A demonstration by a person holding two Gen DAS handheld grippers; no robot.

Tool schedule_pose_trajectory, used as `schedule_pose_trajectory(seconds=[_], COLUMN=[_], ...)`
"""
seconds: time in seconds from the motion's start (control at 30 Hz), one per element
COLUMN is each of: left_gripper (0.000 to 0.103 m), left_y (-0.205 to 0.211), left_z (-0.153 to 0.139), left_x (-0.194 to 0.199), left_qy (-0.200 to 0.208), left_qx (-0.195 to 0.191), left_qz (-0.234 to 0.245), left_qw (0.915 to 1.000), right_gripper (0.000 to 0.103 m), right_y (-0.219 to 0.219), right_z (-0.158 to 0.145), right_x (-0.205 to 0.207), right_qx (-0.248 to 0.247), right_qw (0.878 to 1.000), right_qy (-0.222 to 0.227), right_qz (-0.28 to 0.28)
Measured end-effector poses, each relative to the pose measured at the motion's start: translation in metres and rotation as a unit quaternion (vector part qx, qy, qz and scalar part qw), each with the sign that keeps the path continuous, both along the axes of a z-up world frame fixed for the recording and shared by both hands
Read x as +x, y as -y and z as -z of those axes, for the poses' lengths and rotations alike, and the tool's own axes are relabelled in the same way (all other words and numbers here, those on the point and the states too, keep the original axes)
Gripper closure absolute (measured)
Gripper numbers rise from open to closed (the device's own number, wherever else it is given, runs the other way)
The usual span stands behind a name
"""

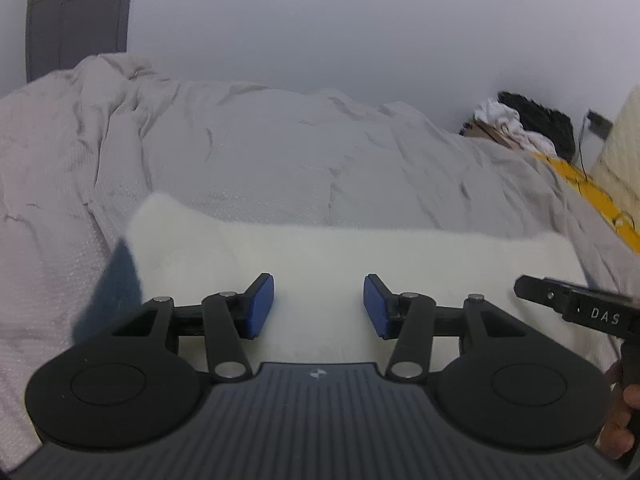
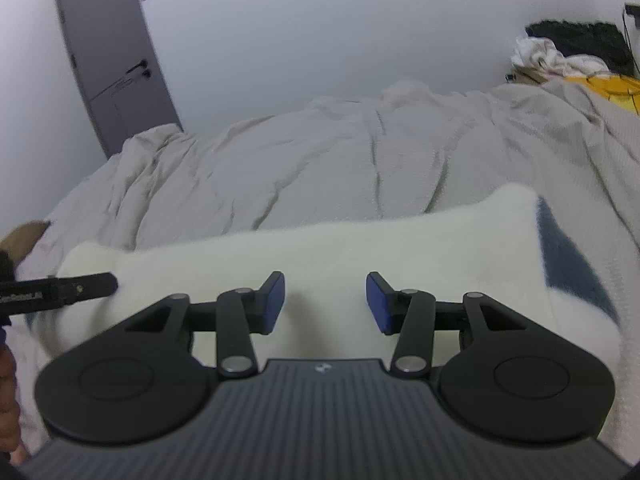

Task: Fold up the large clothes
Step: 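Grasp one end of the folded sweater strip with the left gripper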

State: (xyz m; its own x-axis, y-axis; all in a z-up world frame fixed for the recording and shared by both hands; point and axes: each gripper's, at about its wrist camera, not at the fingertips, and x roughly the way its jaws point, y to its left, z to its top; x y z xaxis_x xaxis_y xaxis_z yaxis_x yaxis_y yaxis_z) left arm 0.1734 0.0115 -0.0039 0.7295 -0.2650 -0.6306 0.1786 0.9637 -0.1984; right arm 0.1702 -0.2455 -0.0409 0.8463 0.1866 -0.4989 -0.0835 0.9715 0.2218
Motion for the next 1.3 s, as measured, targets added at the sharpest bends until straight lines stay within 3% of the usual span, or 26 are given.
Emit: schedule_pose_trajectory(seconds=[0.03, 0.07, 0.4, 0.53, 0.77, 0.93, 1.1, 1.23, 1.3], left_gripper=[0.046, 0.046, 0.046, 0.046, 0.043, 0.026, 0.020, 0.018, 0.018], left_y=[0.003, 0.005, 0.014, 0.020, 0.022, 0.018, -0.001, -0.021, -0.034], left_z=[0.000, 0.000, 0.023, 0.029, 0.025, 0.012, 0.000, -0.002, 0.003], left_x=[-0.005, -0.009, 0.002, 0.009, 0.010, -0.006, -0.030, -0.047, -0.053], left_qy=[0.001, 0.004, -0.023, -0.019, -0.009, -0.008, -0.023, -0.045, -0.065], left_qx=[0.006, 0.014, 0.039, 0.056, 0.052, 0.020, -0.042, -0.115, -0.154], left_qz=[0.001, 0.002, -0.005, -0.011, -0.020, -0.022, -0.045, -0.073, -0.091], left_qw=[1.0000, 0.9999, 0.9989, 0.9982, 0.9984, 0.9995, 0.9979, 0.9896, 0.9817], right_gripper=[0.030, 0.025, 0.022, 0.013, 0.012, 0.012, 0.012, 0.012, 0.012], right_y=[-0.002, -0.004, -0.019, -0.027, -0.028, -0.027, -0.028, -0.030, -0.031], right_z=[0.000, 0.000, 0.020, 0.032, 0.035, 0.034, 0.034, 0.033, 0.033], right_x=[-0.004, -0.007, 0.009, 0.021, 0.023, 0.021, 0.016, 0.014, 0.014], right_qx=[-0.002, -0.002, -0.044, -0.056, -0.056, -0.051, -0.051, -0.053, -0.054], right_qw=[1.000, 1.000, 0.998, 0.997, 0.998, 0.998, 0.998, 0.998, 0.998], right_qy=[0.001, 0.004, -0.028, -0.033, -0.029, -0.027, -0.022, -0.023, -0.023], right_qz=[-0.003, -0.008, -0.029, -0.032, -0.030, -0.029, -0.029, -0.028, -0.027])
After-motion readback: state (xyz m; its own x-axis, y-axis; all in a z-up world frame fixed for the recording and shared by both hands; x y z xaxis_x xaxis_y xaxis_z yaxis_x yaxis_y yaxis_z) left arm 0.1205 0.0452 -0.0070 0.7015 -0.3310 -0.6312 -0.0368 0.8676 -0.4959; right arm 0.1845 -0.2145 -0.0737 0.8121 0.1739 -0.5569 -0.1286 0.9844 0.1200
